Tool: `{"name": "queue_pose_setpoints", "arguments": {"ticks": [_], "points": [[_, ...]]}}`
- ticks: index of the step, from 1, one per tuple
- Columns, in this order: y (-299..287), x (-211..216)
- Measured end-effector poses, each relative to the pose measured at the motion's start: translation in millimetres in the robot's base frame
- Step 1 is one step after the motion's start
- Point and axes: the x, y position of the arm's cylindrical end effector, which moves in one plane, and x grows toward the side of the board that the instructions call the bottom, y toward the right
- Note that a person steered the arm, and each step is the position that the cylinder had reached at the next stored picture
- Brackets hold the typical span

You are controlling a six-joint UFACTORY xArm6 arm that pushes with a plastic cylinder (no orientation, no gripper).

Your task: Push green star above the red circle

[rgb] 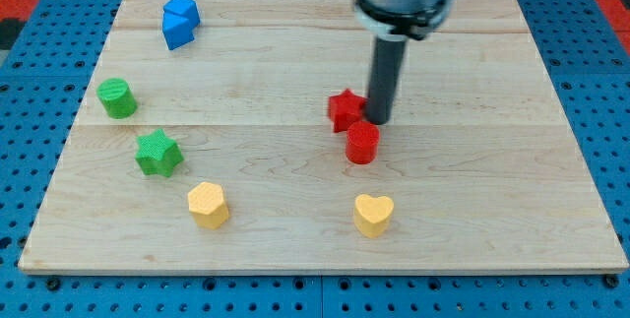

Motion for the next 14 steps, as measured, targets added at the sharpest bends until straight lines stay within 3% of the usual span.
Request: {"name": "queue_pose_setpoints", "arguments": {"ticks": [1, 2, 3, 5, 7, 8, 12, 13, 14], "points": [[-15, 7], [-22, 39], [-9, 34], [-123, 31], [-69, 6], [-101, -27], [-39, -21], [-63, -38], [-103, -84]]}}
